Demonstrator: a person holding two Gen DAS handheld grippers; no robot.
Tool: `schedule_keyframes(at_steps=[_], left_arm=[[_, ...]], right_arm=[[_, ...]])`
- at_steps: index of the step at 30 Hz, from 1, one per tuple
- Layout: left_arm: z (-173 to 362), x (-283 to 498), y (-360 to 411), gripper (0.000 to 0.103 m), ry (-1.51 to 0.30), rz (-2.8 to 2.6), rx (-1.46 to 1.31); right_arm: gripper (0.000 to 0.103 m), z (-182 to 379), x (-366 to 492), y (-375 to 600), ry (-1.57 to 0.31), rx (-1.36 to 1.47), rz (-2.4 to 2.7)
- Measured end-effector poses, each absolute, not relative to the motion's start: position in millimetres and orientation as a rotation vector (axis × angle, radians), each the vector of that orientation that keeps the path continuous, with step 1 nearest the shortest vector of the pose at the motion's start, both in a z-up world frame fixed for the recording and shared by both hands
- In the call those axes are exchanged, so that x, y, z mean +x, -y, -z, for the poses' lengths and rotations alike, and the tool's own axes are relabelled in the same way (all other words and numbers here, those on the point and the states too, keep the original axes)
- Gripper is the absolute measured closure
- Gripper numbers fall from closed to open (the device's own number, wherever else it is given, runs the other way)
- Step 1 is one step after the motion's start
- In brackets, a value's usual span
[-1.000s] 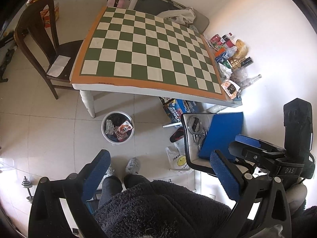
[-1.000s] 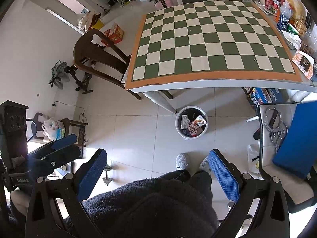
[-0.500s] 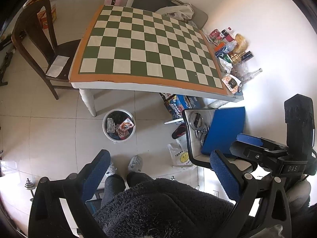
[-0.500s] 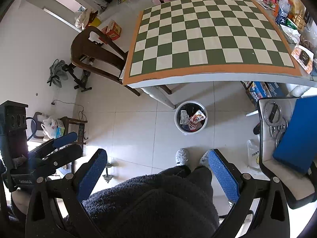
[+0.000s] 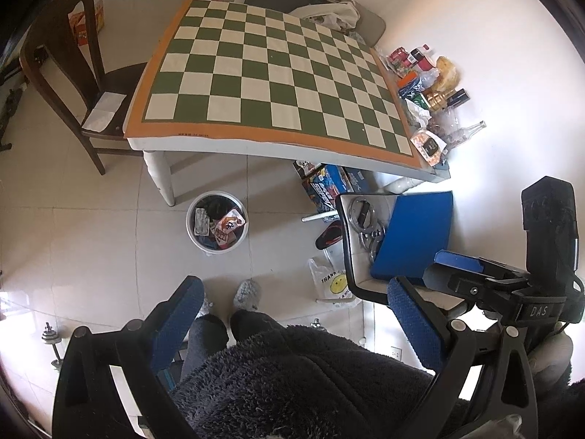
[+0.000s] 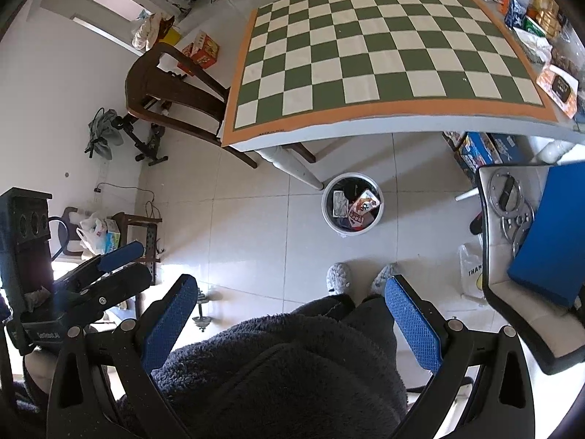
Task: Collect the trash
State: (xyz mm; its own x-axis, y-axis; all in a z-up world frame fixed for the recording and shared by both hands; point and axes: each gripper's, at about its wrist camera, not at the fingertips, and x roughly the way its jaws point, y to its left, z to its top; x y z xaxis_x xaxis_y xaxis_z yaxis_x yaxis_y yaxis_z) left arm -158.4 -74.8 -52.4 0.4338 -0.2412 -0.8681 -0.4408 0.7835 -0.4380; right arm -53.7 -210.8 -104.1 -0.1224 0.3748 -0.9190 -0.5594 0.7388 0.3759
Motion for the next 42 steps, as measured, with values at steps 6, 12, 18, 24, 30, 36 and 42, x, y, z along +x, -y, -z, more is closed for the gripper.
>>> schedule_keyframes(at_steps=[6, 12, 18, 24, 30, 36, 42], left_arm=[[54.0, -159.9, 75.9, 0.000, -1.138, -0.130, -0.707], [52.0, -161.7, 77.8, 0.000, -1.127, -0.130, -0.708], [51.7, -162.4, 76.5, 0.000, -1.127, -0.128, -0.705], [50.9, -162.8, 78.3, 0.000, -1.124, -0.129, -0.707], [51.0, -163.8, 78.3, 0.000, -1.122, -0.128, -0.708], [51.1, -164.3, 76.2, 0.000, -1.125, -0.123, -0.703], [50.6, -164.2, 78.3, 0.000, -1.123, -0.123, -0.708]], right_arm=[[0.000, 106.9, -56.8, 215.6, -1.501, -0.155, -0.802], [0.000, 106.8, -57.6, 217.7, -1.499, -0.154, -0.804], [0.000, 105.6, -57.4, 218.3, -1.496, -0.153, -0.804], [0.000, 104.4, -57.2, 216.4, -1.494, -0.152, -0.800], [0.000, 103.5, -57.2, 216.3, -1.494, -0.148, -0.800], [0.000, 102.3, -57.9, 217.1, -1.493, -0.149, -0.801], [0.000, 102.9, -58.6, 217.4, -1.492, -0.150, -0.802]])
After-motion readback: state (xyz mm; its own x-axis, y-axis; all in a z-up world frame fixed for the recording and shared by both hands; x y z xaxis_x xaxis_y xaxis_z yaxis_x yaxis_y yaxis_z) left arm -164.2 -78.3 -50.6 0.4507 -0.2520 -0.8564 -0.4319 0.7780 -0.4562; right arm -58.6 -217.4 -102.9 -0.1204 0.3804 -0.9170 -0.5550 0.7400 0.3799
